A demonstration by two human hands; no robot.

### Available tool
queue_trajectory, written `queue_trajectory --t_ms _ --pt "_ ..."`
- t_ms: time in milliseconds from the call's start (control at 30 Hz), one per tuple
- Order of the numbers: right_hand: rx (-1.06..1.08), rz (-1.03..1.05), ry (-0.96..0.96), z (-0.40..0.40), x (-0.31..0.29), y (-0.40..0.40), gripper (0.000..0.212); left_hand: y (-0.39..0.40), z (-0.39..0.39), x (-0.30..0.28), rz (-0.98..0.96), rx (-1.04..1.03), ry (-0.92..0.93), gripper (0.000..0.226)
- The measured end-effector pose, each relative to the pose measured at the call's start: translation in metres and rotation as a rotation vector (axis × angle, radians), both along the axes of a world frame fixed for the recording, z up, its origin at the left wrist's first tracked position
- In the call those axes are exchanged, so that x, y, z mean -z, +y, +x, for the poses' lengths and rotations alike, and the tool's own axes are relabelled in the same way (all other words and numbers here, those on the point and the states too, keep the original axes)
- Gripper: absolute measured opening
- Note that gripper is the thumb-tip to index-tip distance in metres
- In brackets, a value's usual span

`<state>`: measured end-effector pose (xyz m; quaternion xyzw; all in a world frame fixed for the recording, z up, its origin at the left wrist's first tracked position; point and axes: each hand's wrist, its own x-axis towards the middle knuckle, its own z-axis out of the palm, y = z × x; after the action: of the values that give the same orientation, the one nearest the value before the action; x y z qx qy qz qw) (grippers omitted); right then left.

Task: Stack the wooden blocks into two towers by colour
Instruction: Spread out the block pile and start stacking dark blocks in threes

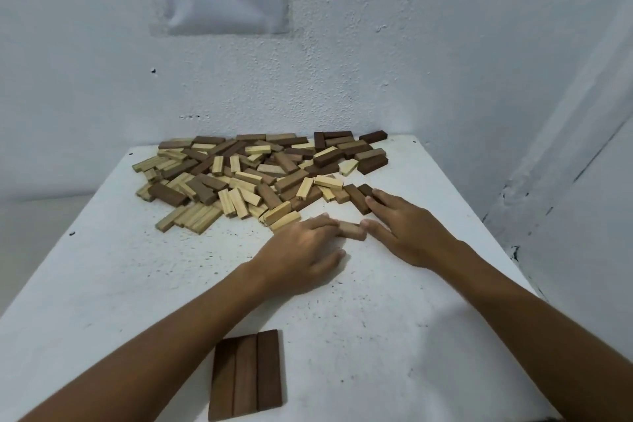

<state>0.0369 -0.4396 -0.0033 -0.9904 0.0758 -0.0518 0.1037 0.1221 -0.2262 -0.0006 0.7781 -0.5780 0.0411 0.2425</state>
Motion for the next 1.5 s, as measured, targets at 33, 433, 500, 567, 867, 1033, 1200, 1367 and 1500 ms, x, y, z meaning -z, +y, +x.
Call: queue_trajectory --t_ms 33,433,500,567,867,1033,1200,1367,1500 --pt "-0.003 -0.016 -0.005 -0.008 -0.001 0.006 0.062 0.008 0.001 -0.001 -0.007 0.021 0.012 0.041" --pt "-0.256 0.074 -0.224 -0.056 0.006 0.097 0.058 0.064 0.014 0.000 -0.118 -0.065 0.260 0.039" --pt "-0.249 0.216 -0.204 -0.054 0.004 0.104 0.050 0.068 0.009 0.001 -0.073 -0.110 0.248 0.053" --pt "-0.230 0.405 -0.166 -0.050 0.000 0.101 0.049 0.070 0.004 0.002 -0.032 -0.160 0.258 0.067" --pt "-0.204 0.525 0.103 -0.024 -0.014 0.069 0.069 0.063 -0.009 0.007 -0.049 -0.222 0.250 0.057" --pt "-0.165 0.529 0.009 -0.017 -0.007 0.074 0.059 0.062 -0.008 0.001 -0.042 -0.202 0.357 0.059" --pt "-0.188 0.469 0.006 -0.021 0.002 0.070 0.051 0.066 0.001 0.002 0.014 -0.174 0.312 0.056" --pt "-0.187 0.464 -0.047 -0.019 0.002 0.073 0.038 0.061 -0.002 0.003 -0.068 -0.214 0.289 0.054" --pt "-0.128 0.479 -0.112 -0.021 -0.003 0.082 0.037 0.063 -0.001 0.004 -0.105 -0.195 0.368 0.067"
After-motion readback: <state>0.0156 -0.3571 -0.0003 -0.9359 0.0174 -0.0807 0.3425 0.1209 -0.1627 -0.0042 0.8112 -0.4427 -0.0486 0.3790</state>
